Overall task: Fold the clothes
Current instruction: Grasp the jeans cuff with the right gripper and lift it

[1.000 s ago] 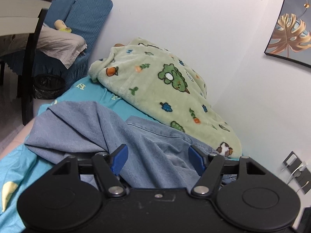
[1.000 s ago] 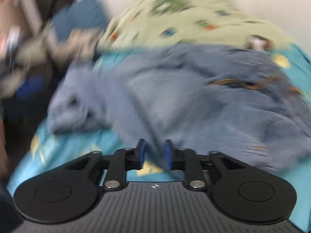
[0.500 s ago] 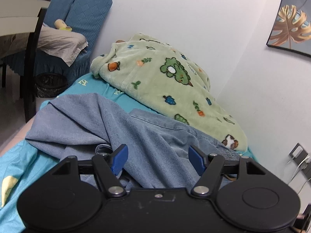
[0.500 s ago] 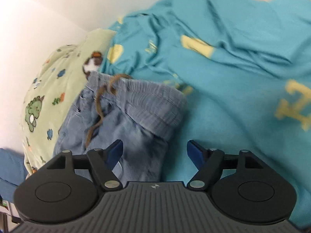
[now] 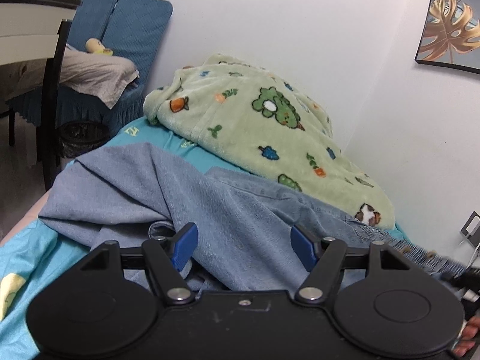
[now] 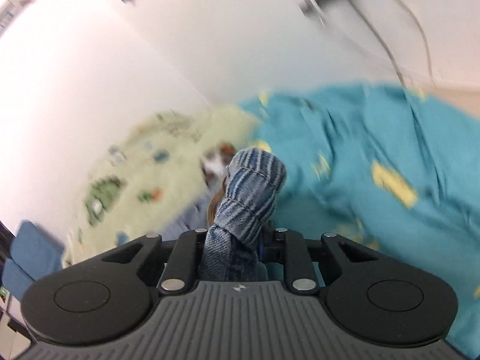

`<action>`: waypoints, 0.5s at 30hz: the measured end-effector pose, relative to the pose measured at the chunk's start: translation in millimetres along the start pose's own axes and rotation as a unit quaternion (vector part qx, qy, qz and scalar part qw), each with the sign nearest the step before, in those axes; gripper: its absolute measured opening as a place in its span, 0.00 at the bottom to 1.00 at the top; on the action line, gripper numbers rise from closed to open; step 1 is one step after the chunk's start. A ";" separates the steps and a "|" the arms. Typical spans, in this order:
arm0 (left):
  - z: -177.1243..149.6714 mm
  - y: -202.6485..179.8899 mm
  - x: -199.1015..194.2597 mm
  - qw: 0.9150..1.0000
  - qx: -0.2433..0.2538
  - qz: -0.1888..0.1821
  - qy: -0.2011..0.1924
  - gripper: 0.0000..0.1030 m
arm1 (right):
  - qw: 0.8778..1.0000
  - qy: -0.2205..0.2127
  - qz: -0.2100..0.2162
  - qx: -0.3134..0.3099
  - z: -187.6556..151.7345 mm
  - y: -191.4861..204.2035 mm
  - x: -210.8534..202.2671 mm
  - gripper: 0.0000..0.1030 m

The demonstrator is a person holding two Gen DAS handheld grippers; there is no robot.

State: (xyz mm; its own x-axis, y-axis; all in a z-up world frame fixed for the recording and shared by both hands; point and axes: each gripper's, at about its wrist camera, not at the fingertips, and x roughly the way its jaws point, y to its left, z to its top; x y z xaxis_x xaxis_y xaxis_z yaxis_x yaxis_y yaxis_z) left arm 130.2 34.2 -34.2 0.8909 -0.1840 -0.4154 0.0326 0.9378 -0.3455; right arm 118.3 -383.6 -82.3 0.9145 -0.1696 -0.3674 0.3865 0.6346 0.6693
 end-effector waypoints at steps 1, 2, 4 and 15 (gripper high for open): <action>0.2 -0.1 -0.8 1.000 0.000 -0.001 -0.001 0.63 | 1.000 -0.011 -0.006 0.003 5.8 -3.7 -1.0 0.19; 0.4 -0.2 -1.7 1.000 -0.001 -0.001 -0.002 0.63 | 1.000 -0.019 -0.014 0.009 10.8 -8.8 -1.1 0.19; -0.4 -2.5 -1.8 1.000 0.007 -0.001 -0.003 0.63 | 0.998 -0.017 -0.040 0.036 16.5 -26.8 3.6 0.19; -1.3 -7.2 -1.3 1.000 0.021 0.001 0.009 0.63 | 0.987 0.063 -0.128 0.074 0.4 -66.1 22.7 0.43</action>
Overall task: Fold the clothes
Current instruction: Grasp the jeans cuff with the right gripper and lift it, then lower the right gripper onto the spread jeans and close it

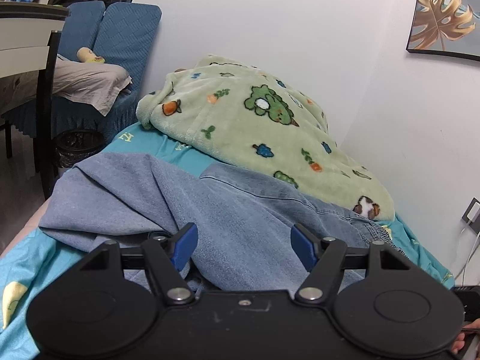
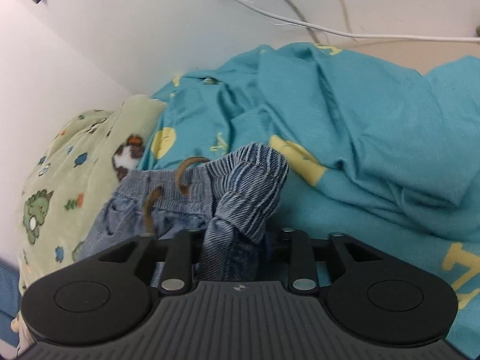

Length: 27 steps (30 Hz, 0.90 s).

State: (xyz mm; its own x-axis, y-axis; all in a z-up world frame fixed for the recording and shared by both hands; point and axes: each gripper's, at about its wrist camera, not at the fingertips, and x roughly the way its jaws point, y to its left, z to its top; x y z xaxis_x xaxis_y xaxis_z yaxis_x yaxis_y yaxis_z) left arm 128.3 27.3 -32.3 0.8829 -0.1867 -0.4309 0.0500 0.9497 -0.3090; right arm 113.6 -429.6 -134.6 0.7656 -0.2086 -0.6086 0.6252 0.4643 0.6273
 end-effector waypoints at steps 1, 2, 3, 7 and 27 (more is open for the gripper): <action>1.2 0.6 -0.2 1.000 -0.003 0.002 0.005 0.63 | 1.000 -0.009 0.002 -0.005 0.7 3.7 -7.6 0.52; 2.7 1.3 -0.5 1.000 -0.005 0.005 0.011 0.63 | 1.000 -0.022 0.002 -0.009 -0.2 7.1 -15.9 0.59; 4.1 2.0 -0.8 1.000 -0.008 0.007 0.018 0.63 | 0.999 -0.036 0.003 -0.011 -0.6 9.4 -24.2 0.61; 11.6 5.3 -8.6 1.000 -0.012 0.006 0.019 0.64 | 0.994 -0.097 0.026 -0.045 0.5 25.0 -47.9 0.65; 15.6 19.8 -2.8 0.999 -0.037 -0.006 0.024 0.65 | 0.851 0.159 0.327 -0.378 -148.1 179.4 39.0 0.73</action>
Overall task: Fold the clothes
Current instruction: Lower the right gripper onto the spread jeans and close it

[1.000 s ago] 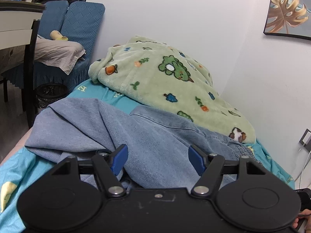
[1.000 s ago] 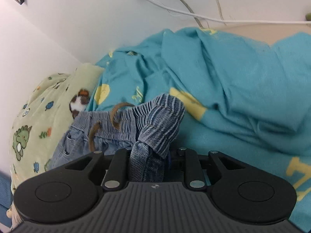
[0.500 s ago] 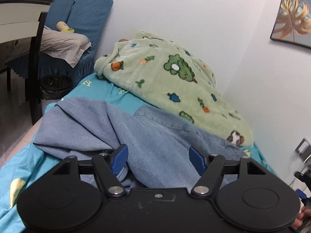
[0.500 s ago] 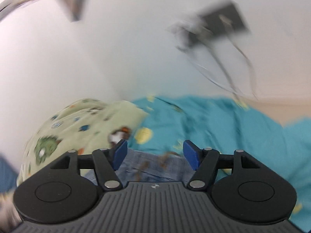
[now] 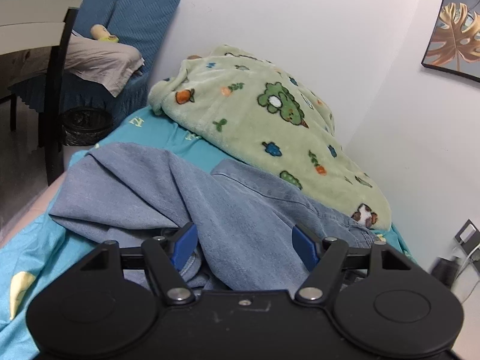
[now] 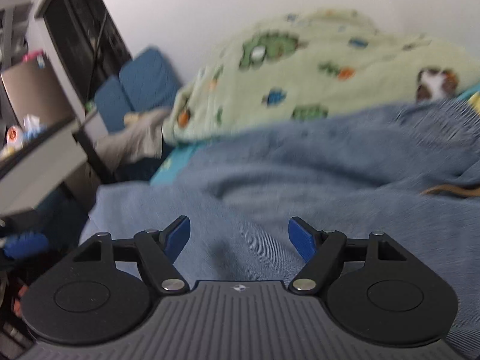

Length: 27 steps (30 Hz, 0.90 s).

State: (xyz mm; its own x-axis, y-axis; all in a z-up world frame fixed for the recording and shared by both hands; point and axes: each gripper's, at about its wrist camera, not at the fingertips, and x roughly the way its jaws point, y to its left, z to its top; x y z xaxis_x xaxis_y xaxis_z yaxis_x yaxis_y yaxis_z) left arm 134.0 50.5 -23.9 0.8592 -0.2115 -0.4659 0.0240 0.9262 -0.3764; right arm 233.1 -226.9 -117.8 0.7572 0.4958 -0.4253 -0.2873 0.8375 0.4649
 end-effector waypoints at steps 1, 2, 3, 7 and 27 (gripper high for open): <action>-1.0 -1.0 1.7 1.000 0.002 0.000 0.001 0.65 | 1.000 0.007 0.007 0.002 -0.9 -1.2 7.5 0.73; -2.1 -2.1 3.4 1.000 0.005 0.000 0.003 0.65 | 1.000 0.010 0.019 0.006 -2.6 -1.9 10.9 0.75; -3.2 -3.1 5.2 1.000 0.007 0.000 0.004 0.65 | 0.999 0.013 0.033 0.013 -4.3 -2.0 14.0 0.76; -2.5 -5.3 3.7 1.000 0.002 -0.004 -0.016 0.65 | 0.993 0.014 0.108 0.052 -10.1 6.2 22.8 0.80; 4.4 -4.7 -11.9 0.997 0.027 0.034 -0.066 0.65 | 0.994 0.036 0.085 -0.067 -20.7 69.2 -27.2 0.04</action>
State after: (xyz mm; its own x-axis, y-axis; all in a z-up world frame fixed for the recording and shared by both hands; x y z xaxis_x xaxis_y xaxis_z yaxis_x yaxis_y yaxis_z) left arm 126.0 50.0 -13.0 0.9192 -0.1080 -0.3786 -0.0125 0.9532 -0.3021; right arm 180.4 -177.7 -90.1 0.6489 0.6440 -0.4053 -0.4863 0.7607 0.4300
